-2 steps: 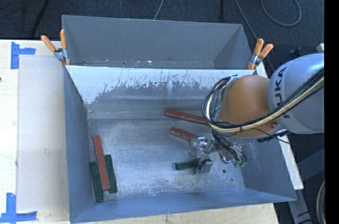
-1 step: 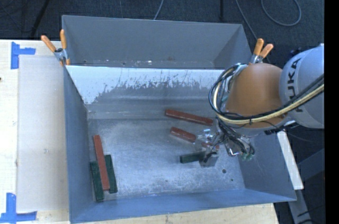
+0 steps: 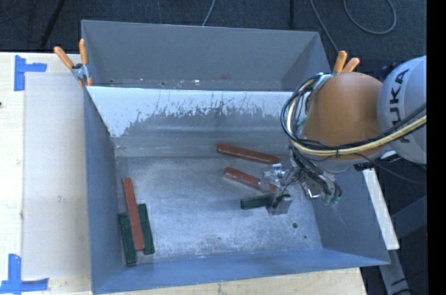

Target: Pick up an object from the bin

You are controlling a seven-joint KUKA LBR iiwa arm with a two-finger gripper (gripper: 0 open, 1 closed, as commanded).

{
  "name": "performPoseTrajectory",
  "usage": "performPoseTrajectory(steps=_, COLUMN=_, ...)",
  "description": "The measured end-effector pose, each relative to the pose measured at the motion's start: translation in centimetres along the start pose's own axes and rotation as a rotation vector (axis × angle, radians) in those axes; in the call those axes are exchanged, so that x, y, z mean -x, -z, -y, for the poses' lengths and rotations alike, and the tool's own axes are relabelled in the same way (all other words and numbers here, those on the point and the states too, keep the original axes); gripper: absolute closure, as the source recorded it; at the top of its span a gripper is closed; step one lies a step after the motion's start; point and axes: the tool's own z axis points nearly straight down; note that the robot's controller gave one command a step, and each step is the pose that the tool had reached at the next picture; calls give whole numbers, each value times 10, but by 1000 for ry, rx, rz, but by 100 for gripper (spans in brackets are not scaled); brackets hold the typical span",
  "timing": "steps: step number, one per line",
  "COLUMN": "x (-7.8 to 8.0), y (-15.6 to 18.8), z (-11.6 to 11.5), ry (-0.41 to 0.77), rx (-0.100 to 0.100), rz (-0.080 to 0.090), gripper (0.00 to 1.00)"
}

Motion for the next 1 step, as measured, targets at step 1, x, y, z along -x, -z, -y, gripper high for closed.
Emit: performPoseTrajectory(steps=1, x=1, y=15, z=0, ry=-4, rx=0, rz=-1, gripper=100)
